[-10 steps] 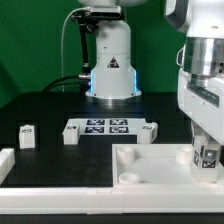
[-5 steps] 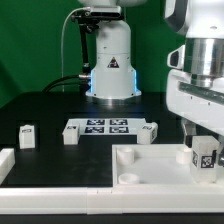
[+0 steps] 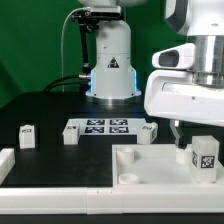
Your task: Assemble one leg
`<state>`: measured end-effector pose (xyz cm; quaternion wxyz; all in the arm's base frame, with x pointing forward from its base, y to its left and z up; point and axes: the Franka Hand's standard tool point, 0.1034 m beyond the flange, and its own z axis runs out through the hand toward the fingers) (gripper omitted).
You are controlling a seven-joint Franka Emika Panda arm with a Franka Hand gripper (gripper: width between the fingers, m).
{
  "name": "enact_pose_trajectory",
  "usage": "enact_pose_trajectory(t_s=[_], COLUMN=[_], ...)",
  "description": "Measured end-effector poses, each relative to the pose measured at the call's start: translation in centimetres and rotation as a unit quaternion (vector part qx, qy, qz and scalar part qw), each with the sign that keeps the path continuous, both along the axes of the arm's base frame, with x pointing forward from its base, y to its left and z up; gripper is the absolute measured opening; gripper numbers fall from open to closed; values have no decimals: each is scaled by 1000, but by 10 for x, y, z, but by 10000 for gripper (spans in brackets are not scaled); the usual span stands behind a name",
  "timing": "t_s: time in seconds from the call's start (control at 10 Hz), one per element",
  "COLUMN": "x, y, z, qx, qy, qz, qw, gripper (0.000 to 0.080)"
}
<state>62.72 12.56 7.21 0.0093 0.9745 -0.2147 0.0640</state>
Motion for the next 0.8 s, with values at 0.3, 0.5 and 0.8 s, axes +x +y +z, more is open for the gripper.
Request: enact_pose_trajectory(t_s=[0.3,0.5,0.8], x=[3,3,3], y=[-5,-7,-7], z=[1,1,0], qx=[-26,-32,-32], qy=[3,5,6], qz=[174,192,192], qw=[984,981,981], gripper=[649,649,425])
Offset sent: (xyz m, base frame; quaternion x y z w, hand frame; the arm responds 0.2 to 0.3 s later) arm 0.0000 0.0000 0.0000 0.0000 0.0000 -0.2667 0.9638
